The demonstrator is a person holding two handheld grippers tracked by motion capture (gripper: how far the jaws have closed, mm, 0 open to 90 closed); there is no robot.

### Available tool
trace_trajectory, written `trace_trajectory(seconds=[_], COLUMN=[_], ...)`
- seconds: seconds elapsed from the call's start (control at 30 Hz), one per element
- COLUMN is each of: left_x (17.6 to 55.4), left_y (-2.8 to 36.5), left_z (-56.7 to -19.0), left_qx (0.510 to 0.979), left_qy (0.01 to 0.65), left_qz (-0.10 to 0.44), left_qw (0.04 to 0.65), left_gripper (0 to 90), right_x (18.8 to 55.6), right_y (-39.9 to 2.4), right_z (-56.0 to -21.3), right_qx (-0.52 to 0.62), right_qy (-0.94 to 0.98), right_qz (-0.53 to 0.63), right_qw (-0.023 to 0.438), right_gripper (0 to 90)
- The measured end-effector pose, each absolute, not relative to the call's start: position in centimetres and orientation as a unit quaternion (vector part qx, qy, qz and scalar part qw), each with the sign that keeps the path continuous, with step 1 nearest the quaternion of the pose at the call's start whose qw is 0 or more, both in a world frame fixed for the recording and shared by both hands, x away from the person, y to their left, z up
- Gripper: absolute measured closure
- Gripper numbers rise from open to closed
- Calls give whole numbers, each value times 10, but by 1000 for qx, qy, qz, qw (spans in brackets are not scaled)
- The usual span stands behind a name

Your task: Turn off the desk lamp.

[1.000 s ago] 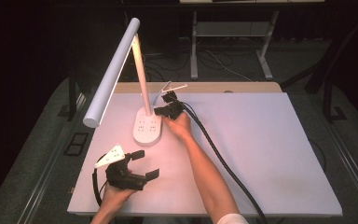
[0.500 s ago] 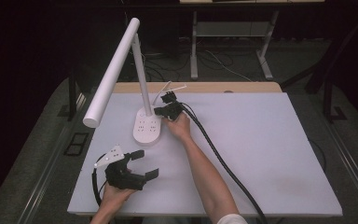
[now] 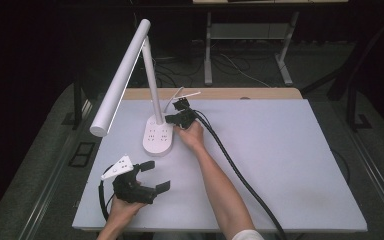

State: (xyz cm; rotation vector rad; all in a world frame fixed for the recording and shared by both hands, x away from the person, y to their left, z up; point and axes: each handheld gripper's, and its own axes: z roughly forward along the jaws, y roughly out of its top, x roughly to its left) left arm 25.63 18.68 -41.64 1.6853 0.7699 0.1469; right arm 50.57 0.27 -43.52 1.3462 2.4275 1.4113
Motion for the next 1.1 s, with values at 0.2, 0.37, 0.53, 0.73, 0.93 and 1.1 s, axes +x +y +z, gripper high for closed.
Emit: trace_trajectory(seconds=[0.2, 0.37, 0.53, 0.73, 0.93, 1.1], left_x=[256, 256, 256, 257, 257, 257], left_y=[187, 187, 188, 188, 187, 187], left_z=[-416, -416, -416, -417, -417, -417], left_qx=[727, 726, 726, 726, 728, 729], left_qy=[331, 331, 332, 333, 331, 330], left_qz=[64, 64, 64, 62, 61, 62], left_qw=[598, 599, 599, 598, 598, 597], left_gripper=[0, 0, 0, 0, 0, 0], right_x=[502, 500, 501, 503, 501, 496], right_y=[7, 7, 7, 1, -7, -16], right_z=[-434, -435, -436, -433, -419, -410], right_qx=[442, 440, 437, 435, 427, 417], right_qy=[777, 779, 778, 777, 773, 777], right_qz=[446, 446, 449, 455, 467, 471], right_qw=[27, 36, 36, 35, 35, 38], right_gripper=[900, 900, 900, 900, 900, 900])
